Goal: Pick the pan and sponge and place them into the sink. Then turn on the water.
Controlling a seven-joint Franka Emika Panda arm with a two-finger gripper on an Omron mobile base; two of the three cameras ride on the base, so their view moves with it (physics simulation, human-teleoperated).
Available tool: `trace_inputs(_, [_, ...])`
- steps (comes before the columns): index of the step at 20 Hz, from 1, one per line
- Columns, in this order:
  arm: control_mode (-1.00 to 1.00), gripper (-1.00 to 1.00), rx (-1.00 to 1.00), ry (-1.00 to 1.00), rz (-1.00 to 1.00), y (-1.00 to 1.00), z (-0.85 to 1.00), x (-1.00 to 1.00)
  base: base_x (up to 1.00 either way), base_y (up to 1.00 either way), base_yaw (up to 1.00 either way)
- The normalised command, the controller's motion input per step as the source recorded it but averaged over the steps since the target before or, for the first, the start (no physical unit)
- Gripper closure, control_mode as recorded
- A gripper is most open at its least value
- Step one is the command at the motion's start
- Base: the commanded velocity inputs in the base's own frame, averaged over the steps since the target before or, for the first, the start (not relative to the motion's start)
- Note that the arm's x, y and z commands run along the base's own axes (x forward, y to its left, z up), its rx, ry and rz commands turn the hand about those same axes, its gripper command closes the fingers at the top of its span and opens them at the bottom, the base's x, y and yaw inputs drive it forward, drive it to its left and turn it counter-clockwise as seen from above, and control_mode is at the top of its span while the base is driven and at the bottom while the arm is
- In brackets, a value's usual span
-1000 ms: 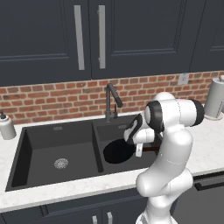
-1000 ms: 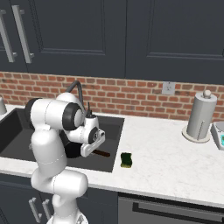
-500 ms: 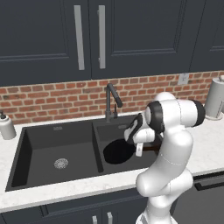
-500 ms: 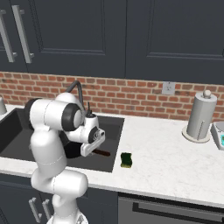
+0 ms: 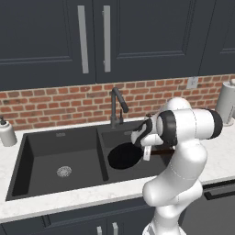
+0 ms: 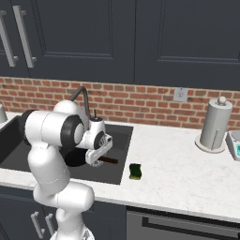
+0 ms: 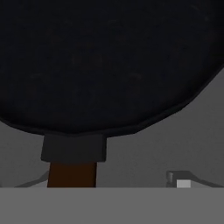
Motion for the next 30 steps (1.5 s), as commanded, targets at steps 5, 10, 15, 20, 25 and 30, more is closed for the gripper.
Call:
trace_inputs(5, [-1.0,-1.0,0.0,0.0,0.0,0.0,0.0,0.0,0.0,0.0,0.0])
trace_inputs(10, [-1.0,-1.0,-0.02,0.0,0.0,0.0,-0.15,0.0,0.0,0.0,0.0])
trace_inputs(15, [-1.0,-1.0,-0.06,0.01,0.0,-0.03,-0.36,0.0,0.0,0.0,0.0])
trace_inputs(20, [-1.0,-1.0,-0.05,0.0,0.0,-0.37,-0.28,-0.01,0.0,0.0,0.0])
trace_inputs(25, [-1.0,-1.0,0.0,0.0,0.0,-0.72,0.0,-0.16,0.0,0.0,0.0])
trace_inputs(30, [-1.0,-1.0,0.0,0.0,0.0,-0.89,0.0,-0.22,0.0,0.0,0.0])
